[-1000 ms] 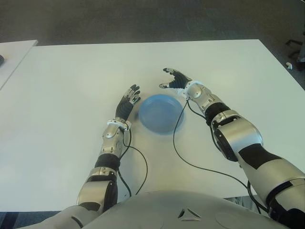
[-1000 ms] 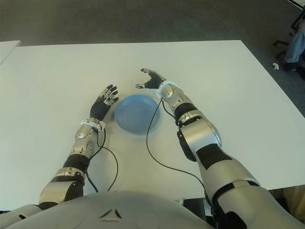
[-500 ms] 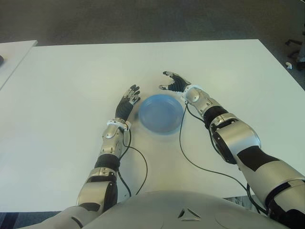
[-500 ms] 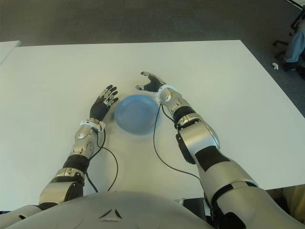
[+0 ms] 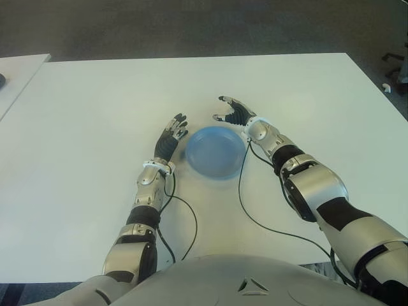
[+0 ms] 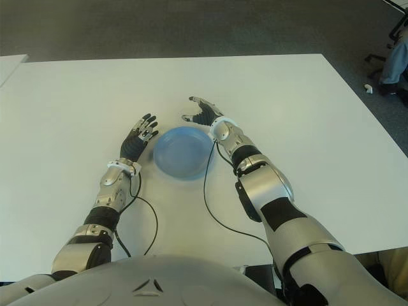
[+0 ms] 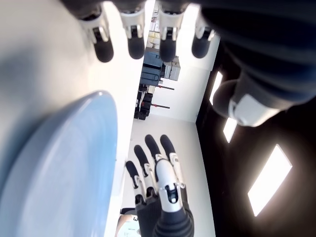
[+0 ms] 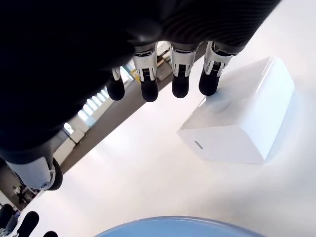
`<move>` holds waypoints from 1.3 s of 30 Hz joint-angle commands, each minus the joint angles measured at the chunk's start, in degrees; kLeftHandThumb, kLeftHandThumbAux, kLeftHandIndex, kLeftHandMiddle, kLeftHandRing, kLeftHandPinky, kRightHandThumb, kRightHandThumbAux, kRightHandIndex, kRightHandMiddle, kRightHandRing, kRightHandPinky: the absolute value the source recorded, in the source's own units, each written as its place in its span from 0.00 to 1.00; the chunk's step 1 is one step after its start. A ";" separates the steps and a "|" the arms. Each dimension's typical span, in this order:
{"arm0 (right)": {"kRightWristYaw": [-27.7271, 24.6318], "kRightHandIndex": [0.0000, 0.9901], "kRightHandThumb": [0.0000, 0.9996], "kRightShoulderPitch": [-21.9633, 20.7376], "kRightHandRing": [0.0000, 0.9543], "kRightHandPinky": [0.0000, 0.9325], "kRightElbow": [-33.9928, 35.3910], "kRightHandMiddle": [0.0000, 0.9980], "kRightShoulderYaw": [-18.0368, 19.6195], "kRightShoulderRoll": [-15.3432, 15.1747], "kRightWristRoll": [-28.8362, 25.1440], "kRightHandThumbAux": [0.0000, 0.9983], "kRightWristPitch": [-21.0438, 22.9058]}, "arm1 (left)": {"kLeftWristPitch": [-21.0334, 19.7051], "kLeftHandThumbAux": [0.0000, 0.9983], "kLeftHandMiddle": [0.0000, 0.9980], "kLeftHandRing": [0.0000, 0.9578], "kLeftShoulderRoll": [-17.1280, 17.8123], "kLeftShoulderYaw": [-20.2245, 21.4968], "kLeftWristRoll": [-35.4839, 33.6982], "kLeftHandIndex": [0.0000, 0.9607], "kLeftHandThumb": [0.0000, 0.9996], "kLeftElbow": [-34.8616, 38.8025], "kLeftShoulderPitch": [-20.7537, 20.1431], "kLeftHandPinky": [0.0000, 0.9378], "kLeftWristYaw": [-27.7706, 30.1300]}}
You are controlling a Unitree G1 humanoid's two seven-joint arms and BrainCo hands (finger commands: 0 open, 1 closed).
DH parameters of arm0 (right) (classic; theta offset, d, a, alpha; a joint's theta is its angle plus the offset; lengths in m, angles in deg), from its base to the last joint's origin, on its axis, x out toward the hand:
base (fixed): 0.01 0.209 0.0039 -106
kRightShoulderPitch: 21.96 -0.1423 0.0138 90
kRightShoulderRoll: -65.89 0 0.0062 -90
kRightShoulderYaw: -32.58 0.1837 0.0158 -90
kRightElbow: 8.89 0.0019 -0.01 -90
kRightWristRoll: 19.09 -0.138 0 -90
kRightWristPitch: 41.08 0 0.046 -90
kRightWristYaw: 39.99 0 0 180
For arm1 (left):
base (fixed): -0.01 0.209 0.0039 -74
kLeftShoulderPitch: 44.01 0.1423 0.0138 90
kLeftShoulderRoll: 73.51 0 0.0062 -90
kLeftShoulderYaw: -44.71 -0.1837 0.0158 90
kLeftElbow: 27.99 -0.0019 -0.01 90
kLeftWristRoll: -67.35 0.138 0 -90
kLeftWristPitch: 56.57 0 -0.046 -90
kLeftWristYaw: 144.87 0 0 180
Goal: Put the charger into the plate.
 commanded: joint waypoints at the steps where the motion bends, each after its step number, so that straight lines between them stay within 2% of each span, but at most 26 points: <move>1: -1.30 0.00 0.00 3.49 0.00 0.00 -1.44 0.00 0.43 -0.12 -0.32 0.52 0.82 | -1.79 0.53 0.08 0.03 0.74 -0.22 -0.09 0.07 0.00 -0.67 1.16 0.00 0.55; 6: -1.90 0.00 0.00 4.15 0.00 0.00 -1.44 0.00 1.11 -0.44 -0.79 0.53 0.64 | -1.88 0.54 0.08 0.03 1.12 -0.10 -0.31 0.07 0.00 -1.00 1.06 0.00 0.98; 26: -12.00 0.00 0.00 7.21 0.00 0.00 1.70 0.00 10.53 -4.67 -10.82 0.53 0.42 | -1.69 0.57 0.06 0.02 2.26 -0.08 -0.35 0.04 0.00 -2.44 0.05 0.00 1.46; 30: -14.42 0.00 0.00 8.95 0.00 0.00 4.01 0.00 12.53 -5.39 -13.40 0.53 -0.36 | -1.32 0.56 0.06 0.02 2.41 -0.04 -0.29 0.05 0.00 -3.02 -0.32 0.00 1.42; 39: -17.19 0.00 0.00 13.13 0.00 0.00 9.63 0.00 13.83 -6.96 -16.11 0.52 -1.65 | -0.72 0.57 0.06 0.02 2.83 0.00 -0.29 0.05 0.00 -4.41 -1.01 0.00 1.94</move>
